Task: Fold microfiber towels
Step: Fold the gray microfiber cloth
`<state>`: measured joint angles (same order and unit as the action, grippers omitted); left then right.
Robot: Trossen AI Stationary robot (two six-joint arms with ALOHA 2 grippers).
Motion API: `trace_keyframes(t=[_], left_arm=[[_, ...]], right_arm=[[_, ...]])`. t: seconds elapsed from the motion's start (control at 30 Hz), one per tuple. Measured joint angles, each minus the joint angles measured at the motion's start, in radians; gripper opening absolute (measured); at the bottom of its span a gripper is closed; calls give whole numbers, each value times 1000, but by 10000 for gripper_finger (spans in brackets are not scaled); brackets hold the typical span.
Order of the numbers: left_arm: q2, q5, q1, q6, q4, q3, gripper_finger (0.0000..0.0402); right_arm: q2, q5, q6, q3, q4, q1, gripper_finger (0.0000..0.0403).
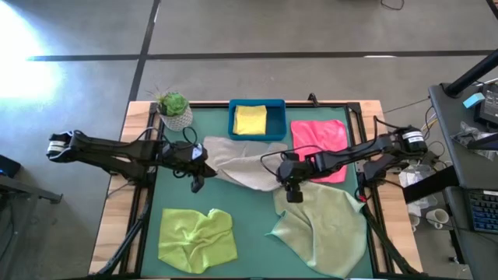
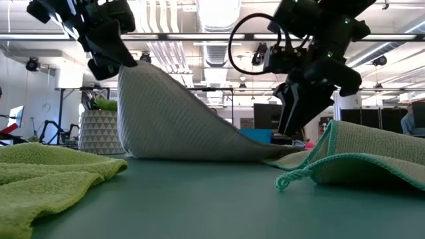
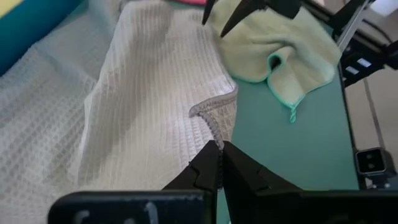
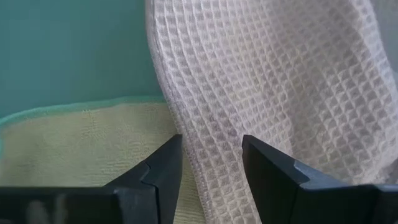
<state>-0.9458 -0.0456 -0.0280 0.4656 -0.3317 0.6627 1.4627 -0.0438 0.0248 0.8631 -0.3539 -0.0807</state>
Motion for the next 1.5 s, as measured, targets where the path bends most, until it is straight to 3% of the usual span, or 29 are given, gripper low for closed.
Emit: trace_keyframes(t=[0.83, 1.13, 1.33, 1.5], left_arm=[[169, 53, 0, 1, 9, 18, 0], [221, 53, 0, 2, -2, 17, 0], [221, 53, 0, 2, -11, 17, 0], [212, 53, 0, 1, -34, 16, 0]], right_arm=[[23, 18, 35, 0, -11, -7, 148], [30, 10, 91, 0, -111, -6, 144], [30, 9, 114, 0, -121, -6, 109], [28, 8, 172, 0, -122, -6, 37]])
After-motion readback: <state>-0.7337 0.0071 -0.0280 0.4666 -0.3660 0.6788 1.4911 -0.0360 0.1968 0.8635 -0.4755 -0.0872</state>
